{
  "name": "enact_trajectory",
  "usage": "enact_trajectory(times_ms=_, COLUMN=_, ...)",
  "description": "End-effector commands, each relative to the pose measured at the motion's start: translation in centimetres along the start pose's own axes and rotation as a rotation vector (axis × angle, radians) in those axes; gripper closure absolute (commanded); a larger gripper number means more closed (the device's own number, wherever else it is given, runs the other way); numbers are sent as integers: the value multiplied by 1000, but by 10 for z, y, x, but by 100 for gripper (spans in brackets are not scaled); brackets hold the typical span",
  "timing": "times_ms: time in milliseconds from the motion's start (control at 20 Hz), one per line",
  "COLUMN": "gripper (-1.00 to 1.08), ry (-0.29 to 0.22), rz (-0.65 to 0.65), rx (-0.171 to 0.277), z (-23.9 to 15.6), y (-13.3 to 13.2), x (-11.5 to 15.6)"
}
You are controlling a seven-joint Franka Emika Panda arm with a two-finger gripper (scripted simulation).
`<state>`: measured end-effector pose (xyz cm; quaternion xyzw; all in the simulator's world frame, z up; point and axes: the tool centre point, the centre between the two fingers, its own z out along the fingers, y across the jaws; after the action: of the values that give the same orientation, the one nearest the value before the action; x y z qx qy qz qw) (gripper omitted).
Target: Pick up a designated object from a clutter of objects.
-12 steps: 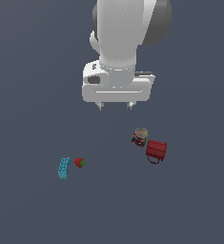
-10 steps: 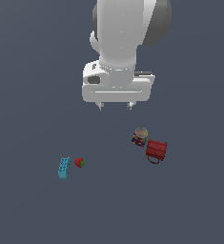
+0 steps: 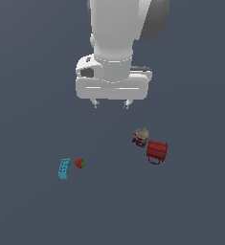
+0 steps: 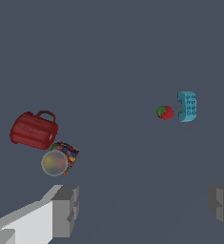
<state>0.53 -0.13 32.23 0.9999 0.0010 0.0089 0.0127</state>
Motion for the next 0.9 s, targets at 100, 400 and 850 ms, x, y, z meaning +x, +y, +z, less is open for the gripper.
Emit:
enact_trajectory(times_ms=100, gripper=-92, ry=1, rz=-1, rx=-1, z=0, y=0, x=0)
enact_trajectory(times_ms=400, gripper=-92, ry=0, rz=-32, rx=-1, z=11, y=7, x=8)
enact_trajectory(times_ms=850, gripper=-92, ry=-4, rz=-139, rx=2, z=49, y=29, x=31)
